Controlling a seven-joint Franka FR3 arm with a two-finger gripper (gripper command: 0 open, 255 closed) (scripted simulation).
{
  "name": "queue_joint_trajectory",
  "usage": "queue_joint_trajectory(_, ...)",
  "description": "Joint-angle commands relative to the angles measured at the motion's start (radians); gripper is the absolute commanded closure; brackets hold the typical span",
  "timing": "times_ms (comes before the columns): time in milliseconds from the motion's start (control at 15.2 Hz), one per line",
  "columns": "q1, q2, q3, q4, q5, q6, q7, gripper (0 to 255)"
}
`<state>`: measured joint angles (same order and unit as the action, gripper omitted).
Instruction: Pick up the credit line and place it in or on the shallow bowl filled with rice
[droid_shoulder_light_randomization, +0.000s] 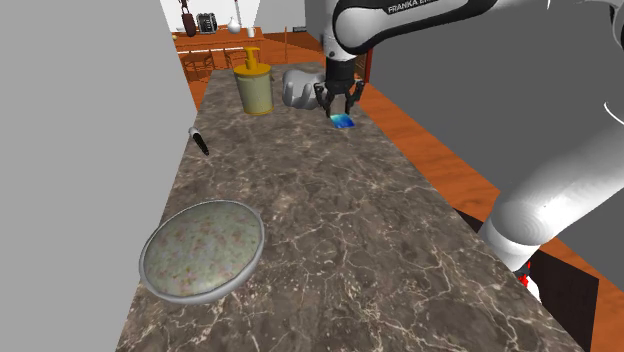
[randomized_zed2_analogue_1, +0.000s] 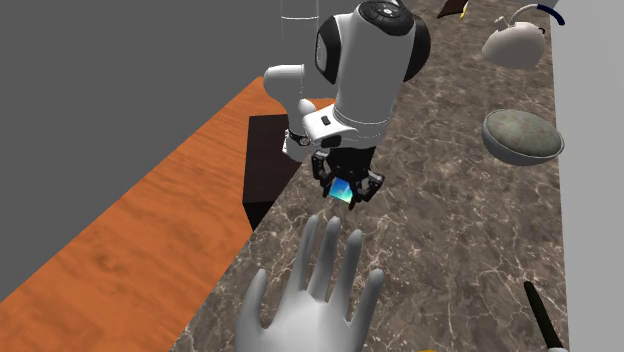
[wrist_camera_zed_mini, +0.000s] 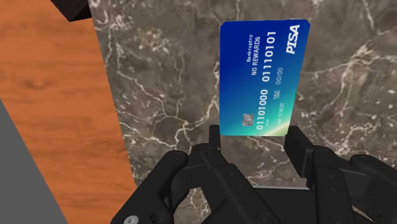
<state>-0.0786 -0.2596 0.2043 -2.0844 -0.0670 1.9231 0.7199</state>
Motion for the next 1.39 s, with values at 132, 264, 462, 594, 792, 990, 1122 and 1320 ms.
queue_joint_trajectory(132,0.000,0.001,0.001,0.055,0.001,-0.054,-0.003,255)
queue_joint_trajectory(264,0.000,0.002,0.000,0.082,0.001,-0.080,-0.005,255)
queue_joint_trajectory(462,-0.001,0.004,0.000,0.125,0.001,-0.121,-0.009,255)
queue_joint_trajectory(594,-0.001,0.007,0.000,0.155,0.001,-0.148,-0.011,255)
queue_joint_trajectory(792,-0.002,0.013,0.000,0.201,0.001,-0.188,-0.014,255)
queue_joint_trajectory(990,-0.002,0.021,0.000,0.250,0.000,-0.229,-0.016,255)
queue_joint_trajectory(1122,-0.003,0.028,0.001,0.284,-0.001,-0.256,-0.018,255)
queue_joint_trajectory(1320,0.006,0.029,0.016,0.307,0.000,-0.280,0.005,255)
